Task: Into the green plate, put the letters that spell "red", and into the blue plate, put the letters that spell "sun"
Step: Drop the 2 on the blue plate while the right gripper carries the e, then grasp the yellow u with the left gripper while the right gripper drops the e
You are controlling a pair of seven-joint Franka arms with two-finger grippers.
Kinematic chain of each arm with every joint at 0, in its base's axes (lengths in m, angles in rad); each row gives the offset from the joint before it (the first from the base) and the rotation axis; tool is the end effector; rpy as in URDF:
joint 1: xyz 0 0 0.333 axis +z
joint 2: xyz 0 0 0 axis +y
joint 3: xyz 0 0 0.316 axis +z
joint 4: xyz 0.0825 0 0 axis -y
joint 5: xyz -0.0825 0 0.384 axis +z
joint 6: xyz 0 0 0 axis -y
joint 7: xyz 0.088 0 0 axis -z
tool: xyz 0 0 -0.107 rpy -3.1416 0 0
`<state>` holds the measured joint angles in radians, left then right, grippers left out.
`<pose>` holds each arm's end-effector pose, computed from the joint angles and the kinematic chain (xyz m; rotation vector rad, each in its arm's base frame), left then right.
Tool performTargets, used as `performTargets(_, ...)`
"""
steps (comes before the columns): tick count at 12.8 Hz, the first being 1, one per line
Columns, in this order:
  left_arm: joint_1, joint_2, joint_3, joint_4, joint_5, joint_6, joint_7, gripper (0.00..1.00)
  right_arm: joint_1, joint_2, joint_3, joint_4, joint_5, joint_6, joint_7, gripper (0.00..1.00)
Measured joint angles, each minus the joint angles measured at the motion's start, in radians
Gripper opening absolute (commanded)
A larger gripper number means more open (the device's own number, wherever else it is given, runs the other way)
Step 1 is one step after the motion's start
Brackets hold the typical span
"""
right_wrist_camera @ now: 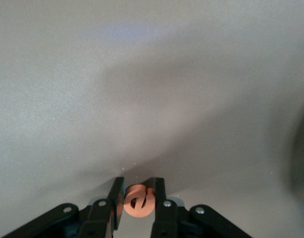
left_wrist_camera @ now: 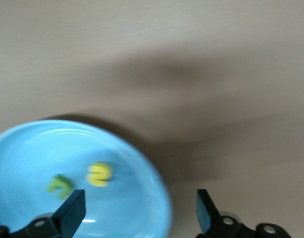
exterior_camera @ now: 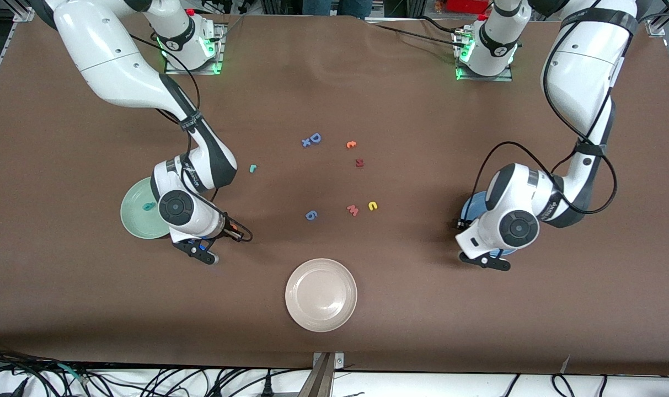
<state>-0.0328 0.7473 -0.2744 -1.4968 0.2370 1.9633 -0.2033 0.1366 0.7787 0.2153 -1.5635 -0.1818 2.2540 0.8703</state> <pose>0.6648 -0.1659 0.2201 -3.0330 0.2676 0.3628 0.6597 0.2156 0.1864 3.0350 -0.7007 -0.0990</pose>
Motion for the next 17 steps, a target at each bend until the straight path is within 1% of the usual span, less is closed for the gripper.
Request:
performTargets(2,-0.019,-0.005,-0.083,0.0,0.0,0.001,-0.188,1.0,-0.009,-0.019,0.002,0.0,0.0,-0.017,-0.009,0.16)
performTargets(3,-0.048,-0.005,-0.101,0.0,0.0,0.003,-0.268,1.0,-0.018,-0.032,0.006,0.0,0.0,-0.031,-0.022,0.15)
performTargets(5,-0.127,-0.005,-0.107,0.0,0.0,0.037,-0.388,1.0,-0.045,-0.064,0.012,-0.001,0.0,-0.086,-0.073,0.15)
performTargets(8,-0.208,0.001,-0.105,-0.003,0.0,0.114,-0.548,1.0,-0.112,-0.128,0.018,-0.023,0.0,-0.164,-0.212,0.15)
performTargets(12,-0.255,0.047,-0.103,-0.019,0.0,0.197,-0.699,0.98,-0.217,-0.235,0.019,-0.161,0.0,-0.174,-0.429,0.15)
performTargets(14,-0.261,0.072,-0.103,-0.023,0.0,0.228,-0.72,0.91,-0.28,-0.282,0.02,-0.234,0.0,-0.174,-0.533,0.15)
performTargets(16,-0.261,0.087,-0.102,-0.023,0.0,0.242,-0.722,0.62,-0.328,-0.304,0.02,-0.281,0.0,-0.168,-0.576,0.17)
performTargets(17,-0.261,0.093,-0.101,-0.024,0.0,0.244,-0.722,0.59,-0.339,-0.304,0.02,-0.293,0.0,-0.16,-0.578,0.22)
